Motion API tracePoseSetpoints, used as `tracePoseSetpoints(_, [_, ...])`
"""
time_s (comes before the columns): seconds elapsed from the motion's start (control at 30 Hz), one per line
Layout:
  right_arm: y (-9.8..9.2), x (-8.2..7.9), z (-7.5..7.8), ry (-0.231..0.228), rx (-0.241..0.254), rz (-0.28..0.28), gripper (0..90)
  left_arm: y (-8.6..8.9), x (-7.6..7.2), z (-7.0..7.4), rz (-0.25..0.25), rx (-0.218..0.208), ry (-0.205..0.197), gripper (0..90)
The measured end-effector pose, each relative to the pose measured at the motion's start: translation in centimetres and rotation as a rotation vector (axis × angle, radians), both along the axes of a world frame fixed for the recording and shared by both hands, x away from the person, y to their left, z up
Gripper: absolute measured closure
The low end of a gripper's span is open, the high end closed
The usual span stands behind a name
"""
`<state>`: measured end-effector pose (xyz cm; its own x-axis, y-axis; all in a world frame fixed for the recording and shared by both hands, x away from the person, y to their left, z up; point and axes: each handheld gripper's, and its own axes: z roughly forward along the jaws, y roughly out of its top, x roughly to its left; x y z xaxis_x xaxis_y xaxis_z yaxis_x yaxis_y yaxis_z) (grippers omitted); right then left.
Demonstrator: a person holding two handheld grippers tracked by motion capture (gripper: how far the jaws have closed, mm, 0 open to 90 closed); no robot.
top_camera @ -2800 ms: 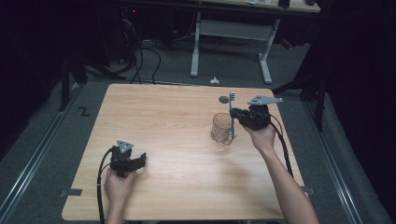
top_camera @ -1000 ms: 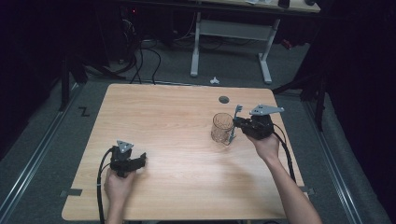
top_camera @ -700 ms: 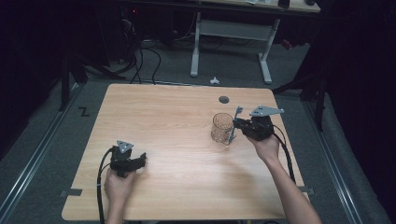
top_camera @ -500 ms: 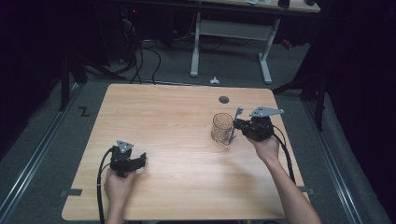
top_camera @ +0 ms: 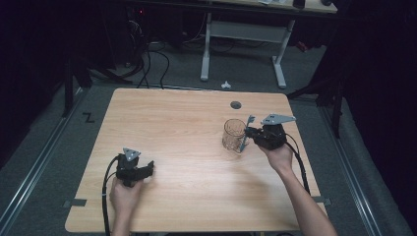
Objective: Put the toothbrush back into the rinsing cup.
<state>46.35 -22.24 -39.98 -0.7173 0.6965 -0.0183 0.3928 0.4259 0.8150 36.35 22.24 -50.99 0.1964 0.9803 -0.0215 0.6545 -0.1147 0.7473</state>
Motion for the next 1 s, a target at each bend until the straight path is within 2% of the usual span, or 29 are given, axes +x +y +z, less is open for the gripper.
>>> tracePoseSetpoints(1.0, [0.41,0.44,-0.82,0.030,-0.017,-0.001,79.0,0.00,0.00,0.00,0.000,0.001,0.000,27.1])
